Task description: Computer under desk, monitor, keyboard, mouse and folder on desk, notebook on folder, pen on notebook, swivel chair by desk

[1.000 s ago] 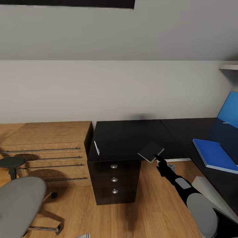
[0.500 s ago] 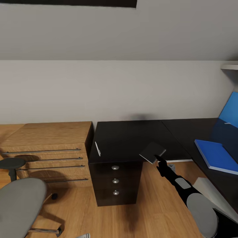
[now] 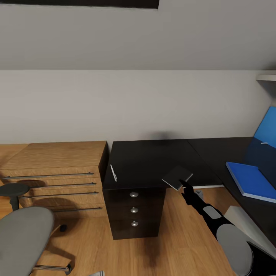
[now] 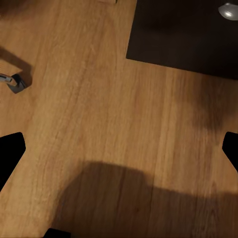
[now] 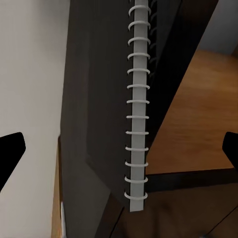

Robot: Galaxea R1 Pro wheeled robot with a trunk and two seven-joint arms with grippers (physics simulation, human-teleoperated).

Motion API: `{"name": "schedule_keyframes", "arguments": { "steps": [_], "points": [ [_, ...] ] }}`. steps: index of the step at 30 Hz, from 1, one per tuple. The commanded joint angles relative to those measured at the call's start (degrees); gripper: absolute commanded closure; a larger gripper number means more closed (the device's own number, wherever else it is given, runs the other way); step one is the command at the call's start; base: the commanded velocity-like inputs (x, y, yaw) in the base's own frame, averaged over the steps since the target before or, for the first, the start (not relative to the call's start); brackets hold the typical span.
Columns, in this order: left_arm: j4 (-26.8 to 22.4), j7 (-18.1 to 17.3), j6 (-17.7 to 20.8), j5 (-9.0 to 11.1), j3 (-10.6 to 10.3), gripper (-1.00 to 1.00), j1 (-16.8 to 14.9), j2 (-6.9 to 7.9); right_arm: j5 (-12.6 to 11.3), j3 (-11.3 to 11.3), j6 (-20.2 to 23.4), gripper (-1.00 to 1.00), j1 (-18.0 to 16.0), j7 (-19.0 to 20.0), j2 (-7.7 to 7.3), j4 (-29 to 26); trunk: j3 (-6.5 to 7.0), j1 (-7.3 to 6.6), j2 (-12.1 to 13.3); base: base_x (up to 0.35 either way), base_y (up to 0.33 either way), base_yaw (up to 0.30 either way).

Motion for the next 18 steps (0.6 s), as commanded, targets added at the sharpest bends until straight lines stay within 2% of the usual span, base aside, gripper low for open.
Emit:
{"name": "schedule_keyframes", "arguments": {
  "steps": [1,18],
  "points": [
    [0.06,0.38,-0.37,0.61,-0.30,-1.00,-0.03,0.06,-0.41,-0.21,0.55,-1.00,-0.03,0.06,-0.01,-0.01,-0.04,0.00,-0.03,0.000,0.000,0.000],
    [2.28,0.42,-0.59,0.43,-0.26,-1.00,-0.03,-0.11,-0.41,-0.26,0.78,-1.00,-0.03,0.05,0.03,0.15,-0.04,0.00,-0.03,0.000,0.000,0.000]
  ]
}}
